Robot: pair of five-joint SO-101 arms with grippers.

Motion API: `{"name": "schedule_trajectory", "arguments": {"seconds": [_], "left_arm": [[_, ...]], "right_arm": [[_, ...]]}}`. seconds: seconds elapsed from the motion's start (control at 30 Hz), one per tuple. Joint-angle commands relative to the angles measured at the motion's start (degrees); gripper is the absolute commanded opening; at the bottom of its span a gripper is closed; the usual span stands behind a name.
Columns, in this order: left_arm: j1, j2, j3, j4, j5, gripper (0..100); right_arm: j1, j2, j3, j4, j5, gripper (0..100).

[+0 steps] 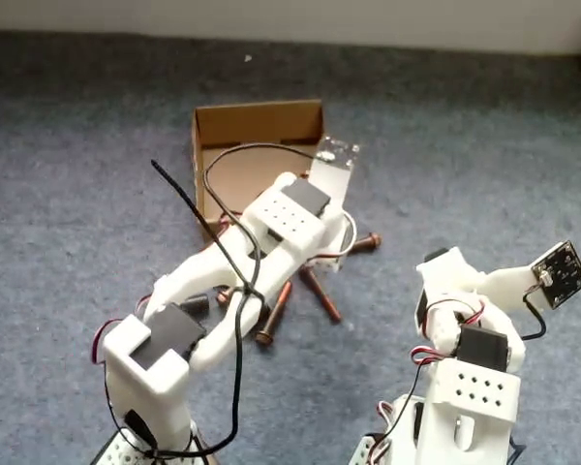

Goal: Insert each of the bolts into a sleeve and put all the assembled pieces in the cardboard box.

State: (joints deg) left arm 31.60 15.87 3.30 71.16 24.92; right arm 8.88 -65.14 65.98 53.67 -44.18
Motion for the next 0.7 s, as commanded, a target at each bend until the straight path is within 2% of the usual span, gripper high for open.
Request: {"name": "schedule_trajectory", "arguments": {"seconds": [0.0,0.2,0.5,0.67], "left_arm": [[0.5,-3.9,2.8,0.5,0.6,18],[0.5,-1.9,8.1,-7.2,0.7,18],[0.6,-1.3,8.7,-12.9,0.8,18],[2.6,-1.2,9.5,-13.2,0.8,18]], "right_arm": [[0.3,-1.1,-0.4,-1.2,-0.4,0.5],[0.2,-1.1,-0.3,-1.2,-0.4,0.5],[0.2,-1.1,-0.3,-1.2,-0.3,0.5],[0.2,-1.1,-0.3,-1.2,-0.2,0.5]]}}
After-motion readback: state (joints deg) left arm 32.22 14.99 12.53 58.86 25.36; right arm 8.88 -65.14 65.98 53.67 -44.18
